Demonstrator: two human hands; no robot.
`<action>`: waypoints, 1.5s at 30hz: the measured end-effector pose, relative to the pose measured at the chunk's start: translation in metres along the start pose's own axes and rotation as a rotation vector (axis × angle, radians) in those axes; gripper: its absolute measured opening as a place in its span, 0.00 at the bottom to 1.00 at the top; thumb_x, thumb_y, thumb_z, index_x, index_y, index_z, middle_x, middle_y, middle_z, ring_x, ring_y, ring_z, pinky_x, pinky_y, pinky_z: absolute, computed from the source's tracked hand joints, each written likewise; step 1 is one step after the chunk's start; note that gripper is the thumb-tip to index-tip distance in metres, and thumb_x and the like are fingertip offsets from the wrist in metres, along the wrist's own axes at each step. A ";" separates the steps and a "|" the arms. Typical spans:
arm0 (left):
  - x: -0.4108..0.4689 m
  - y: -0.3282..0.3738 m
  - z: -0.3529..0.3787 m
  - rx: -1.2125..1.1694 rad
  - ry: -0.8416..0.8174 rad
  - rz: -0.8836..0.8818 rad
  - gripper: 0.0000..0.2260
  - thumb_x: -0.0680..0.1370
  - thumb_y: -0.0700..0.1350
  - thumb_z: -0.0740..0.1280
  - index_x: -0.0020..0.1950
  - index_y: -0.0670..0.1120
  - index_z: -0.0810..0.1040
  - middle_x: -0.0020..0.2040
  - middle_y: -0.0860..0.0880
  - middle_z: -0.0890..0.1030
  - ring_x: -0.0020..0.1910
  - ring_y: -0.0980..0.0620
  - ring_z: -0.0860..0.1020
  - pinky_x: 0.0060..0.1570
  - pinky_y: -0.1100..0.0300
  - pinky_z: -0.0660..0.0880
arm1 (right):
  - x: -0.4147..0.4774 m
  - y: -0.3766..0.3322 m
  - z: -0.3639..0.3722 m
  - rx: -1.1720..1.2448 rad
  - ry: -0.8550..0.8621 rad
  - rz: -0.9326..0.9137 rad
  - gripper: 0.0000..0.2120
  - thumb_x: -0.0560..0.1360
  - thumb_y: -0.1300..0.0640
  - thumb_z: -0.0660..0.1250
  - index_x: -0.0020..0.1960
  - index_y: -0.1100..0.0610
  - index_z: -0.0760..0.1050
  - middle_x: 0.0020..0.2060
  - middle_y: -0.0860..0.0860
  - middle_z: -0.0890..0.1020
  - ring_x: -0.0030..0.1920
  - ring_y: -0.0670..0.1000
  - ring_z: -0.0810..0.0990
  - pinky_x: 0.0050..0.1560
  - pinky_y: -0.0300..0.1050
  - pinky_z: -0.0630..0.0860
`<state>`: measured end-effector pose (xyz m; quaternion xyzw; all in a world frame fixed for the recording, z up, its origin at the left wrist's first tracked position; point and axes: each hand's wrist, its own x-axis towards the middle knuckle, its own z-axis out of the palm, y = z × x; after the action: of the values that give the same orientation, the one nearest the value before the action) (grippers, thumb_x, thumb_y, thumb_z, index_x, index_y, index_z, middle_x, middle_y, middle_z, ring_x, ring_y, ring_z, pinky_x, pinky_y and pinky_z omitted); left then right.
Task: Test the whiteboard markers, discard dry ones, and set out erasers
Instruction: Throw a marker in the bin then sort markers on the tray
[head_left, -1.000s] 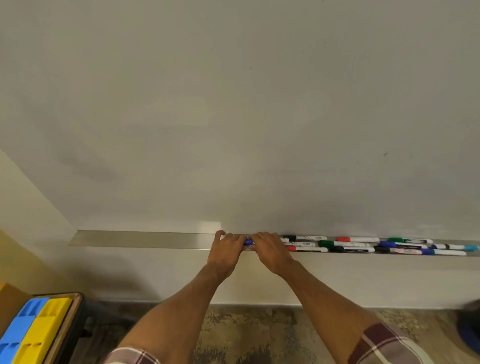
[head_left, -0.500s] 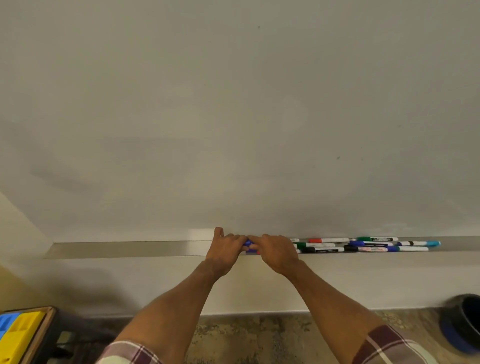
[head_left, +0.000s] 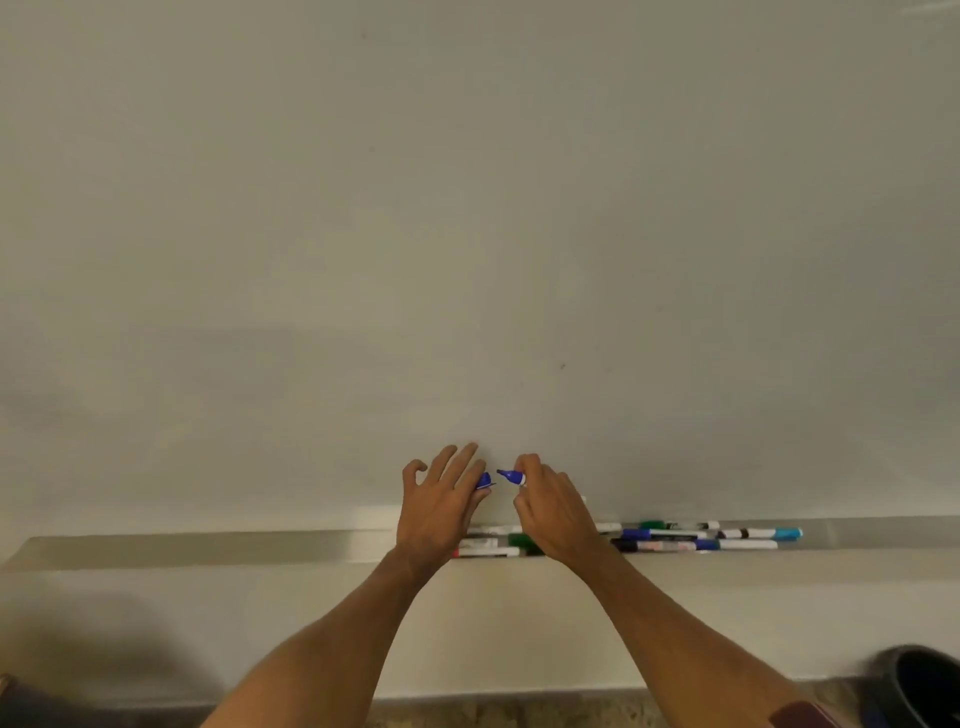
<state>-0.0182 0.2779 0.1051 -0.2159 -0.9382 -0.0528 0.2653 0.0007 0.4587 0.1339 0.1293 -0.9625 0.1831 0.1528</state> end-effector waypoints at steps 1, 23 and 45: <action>0.011 0.005 -0.006 0.010 0.035 -0.002 0.17 0.81 0.56 0.55 0.62 0.50 0.77 0.68 0.49 0.76 0.66 0.46 0.72 0.57 0.47 0.63 | 0.004 0.004 -0.010 0.026 0.051 -0.023 0.11 0.76 0.63 0.60 0.58 0.59 0.69 0.41 0.52 0.74 0.36 0.49 0.70 0.41 0.42 0.66; 0.321 0.056 -0.248 0.151 0.783 0.260 0.23 0.84 0.53 0.55 0.76 0.44 0.66 0.77 0.41 0.62 0.77 0.40 0.57 0.75 0.41 0.54 | 0.149 0.029 -0.302 0.334 0.962 -0.377 0.13 0.80 0.61 0.58 0.63 0.59 0.74 0.44 0.51 0.77 0.36 0.45 0.75 0.37 0.34 0.74; 0.348 0.033 -0.239 0.196 0.904 0.353 0.21 0.85 0.49 0.55 0.75 0.41 0.65 0.76 0.43 0.64 0.76 0.42 0.59 0.76 0.46 0.55 | 0.196 0.029 -0.339 0.383 1.137 -0.414 0.10 0.77 0.52 0.63 0.50 0.59 0.71 0.33 0.53 0.76 0.29 0.50 0.76 0.29 0.50 0.77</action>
<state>-0.1567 0.3881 0.4901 -0.3010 -0.6791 -0.0070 0.6694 -0.1051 0.5800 0.4918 0.2205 -0.6361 0.3585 0.6467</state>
